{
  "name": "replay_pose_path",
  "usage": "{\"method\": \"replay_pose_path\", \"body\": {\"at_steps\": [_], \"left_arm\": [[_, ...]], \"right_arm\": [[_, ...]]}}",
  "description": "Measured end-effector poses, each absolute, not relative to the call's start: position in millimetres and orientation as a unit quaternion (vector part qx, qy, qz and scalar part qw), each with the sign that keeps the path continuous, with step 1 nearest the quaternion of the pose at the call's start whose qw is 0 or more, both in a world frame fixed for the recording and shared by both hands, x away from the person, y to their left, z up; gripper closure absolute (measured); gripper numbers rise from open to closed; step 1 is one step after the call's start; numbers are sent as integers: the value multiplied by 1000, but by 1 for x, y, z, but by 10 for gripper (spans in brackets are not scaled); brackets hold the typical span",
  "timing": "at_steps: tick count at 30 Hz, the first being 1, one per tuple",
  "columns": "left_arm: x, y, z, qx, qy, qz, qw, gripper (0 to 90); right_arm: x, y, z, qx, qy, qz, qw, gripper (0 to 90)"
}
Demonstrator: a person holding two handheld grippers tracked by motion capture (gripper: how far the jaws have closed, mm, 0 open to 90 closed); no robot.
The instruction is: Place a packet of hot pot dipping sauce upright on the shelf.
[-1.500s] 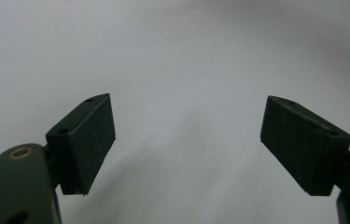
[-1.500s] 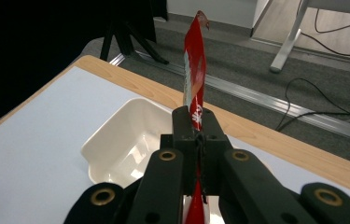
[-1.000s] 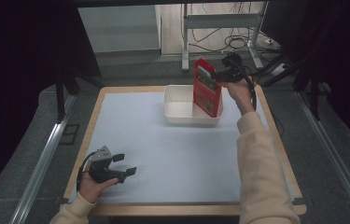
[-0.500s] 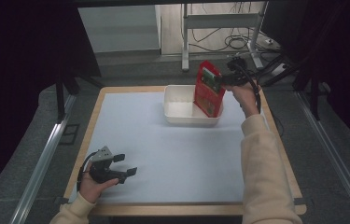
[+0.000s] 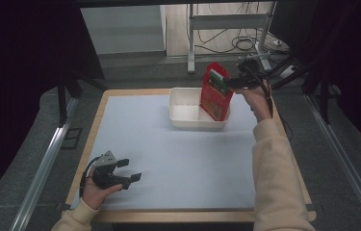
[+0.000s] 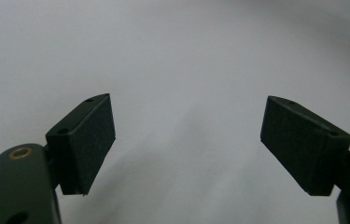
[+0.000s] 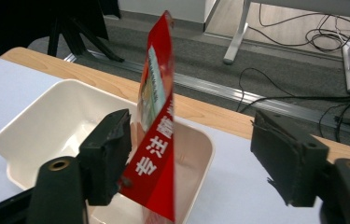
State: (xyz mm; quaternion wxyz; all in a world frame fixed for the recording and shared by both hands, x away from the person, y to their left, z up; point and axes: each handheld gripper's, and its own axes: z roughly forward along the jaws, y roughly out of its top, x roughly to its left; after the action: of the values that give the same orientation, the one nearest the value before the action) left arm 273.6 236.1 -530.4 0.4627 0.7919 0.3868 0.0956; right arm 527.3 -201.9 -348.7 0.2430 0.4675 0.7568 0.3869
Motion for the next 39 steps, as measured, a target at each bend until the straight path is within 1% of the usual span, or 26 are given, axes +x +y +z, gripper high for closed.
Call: {"method": "replay_pose_path", "body": {"at_steps": [5, 7, 15, 28, 32, 33, 34, 39], "left_arm": [[273, 236, -530, 792, 386, 97, 463, 176], [274, 236, -531, 792, 386, 96, 462, 176], [273, 233, -531, 795, 385, 98, 458, 176], [273, 232, -532, 795, 386, 98, 457, 176], [273, 232, -532, 796, 386, 98, 456, 176], [273, 232, -532, 796, 385, 99, 456, 176], [273, 232, -532, 796, 386, 99, 457, 176], [273, 231, -532, 796, 387, 98, 455, 176]], "right_arm": [[517, -207, -345, 459, 756, 406, 229, 264], [507, -210, -345, 448, 757, 424, 216, 255], [480, -213, -350, 418, 767, 443, 201, 234], [441, -228, -350, 397, 763, 469, 203, 220], [427, -235, -358, 394, 761, 476, 200, 220], [418, -238, -366, 390, 762, 477, 197, 220], [418, -238, -366, 390, 762, 477, 197, 220], [392, -246, -394, 380, 769, 480, 185, 221]]}}
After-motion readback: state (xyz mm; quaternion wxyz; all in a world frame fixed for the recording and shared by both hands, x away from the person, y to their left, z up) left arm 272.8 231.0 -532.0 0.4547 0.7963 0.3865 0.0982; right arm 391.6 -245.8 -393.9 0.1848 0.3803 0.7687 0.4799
